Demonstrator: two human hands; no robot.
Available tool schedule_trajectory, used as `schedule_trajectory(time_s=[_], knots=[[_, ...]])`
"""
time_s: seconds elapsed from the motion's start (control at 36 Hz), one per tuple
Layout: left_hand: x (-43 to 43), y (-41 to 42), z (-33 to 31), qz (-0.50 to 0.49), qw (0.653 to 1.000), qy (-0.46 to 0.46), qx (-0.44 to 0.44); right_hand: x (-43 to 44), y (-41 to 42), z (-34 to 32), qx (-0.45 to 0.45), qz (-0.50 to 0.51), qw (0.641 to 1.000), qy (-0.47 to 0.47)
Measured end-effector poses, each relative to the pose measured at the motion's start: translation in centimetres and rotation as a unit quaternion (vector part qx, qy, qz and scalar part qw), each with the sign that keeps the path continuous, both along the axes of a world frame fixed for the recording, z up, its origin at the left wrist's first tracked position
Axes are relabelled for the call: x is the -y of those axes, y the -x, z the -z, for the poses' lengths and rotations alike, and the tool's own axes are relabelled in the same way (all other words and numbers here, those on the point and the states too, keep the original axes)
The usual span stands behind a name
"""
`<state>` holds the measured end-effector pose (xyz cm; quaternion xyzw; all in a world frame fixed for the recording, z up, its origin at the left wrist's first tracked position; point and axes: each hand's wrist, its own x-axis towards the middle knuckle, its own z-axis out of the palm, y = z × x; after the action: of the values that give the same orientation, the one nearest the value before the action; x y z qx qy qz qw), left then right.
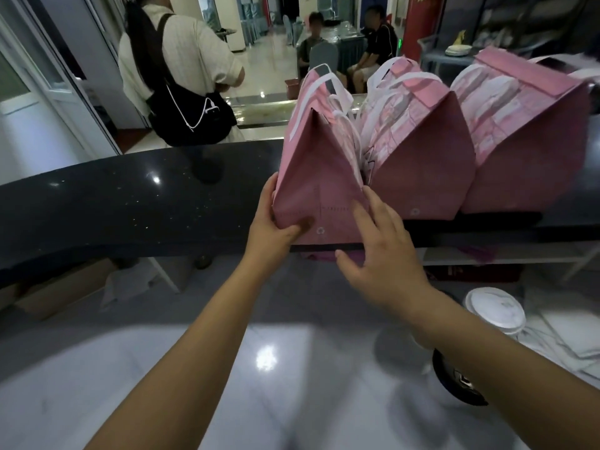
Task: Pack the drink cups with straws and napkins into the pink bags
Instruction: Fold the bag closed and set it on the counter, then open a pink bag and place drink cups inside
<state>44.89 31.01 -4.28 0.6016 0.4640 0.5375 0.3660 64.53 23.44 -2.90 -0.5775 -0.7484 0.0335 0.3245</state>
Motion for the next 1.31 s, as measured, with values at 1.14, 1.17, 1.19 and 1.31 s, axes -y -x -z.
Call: schedule_trajectory(time_s=[1.14,1.17,1.19,1.31], knots=[[28.0,13.2,3.9,-0.196,0.918,0.212,-0.272,9.5,10.8,2.2,0.13,-0.206,0.958,0.155],[30.1,14.0,4.1,-0.223,0.91,0.229,-0.263,10.3,12.3,2.5,0.127,-0.232,0.951,0.161],[32.2,14.8,4.1,-0.249,0.901,0.246,-0.255,11.1,14.0,2.7,0.125,-0.261,0.943,0.166],[40.2,17.4,3.3,-0.35,0.856,0.298,-0.238,14.3,20.2,3.9,0.122,-0.377,0.9,0.181]])
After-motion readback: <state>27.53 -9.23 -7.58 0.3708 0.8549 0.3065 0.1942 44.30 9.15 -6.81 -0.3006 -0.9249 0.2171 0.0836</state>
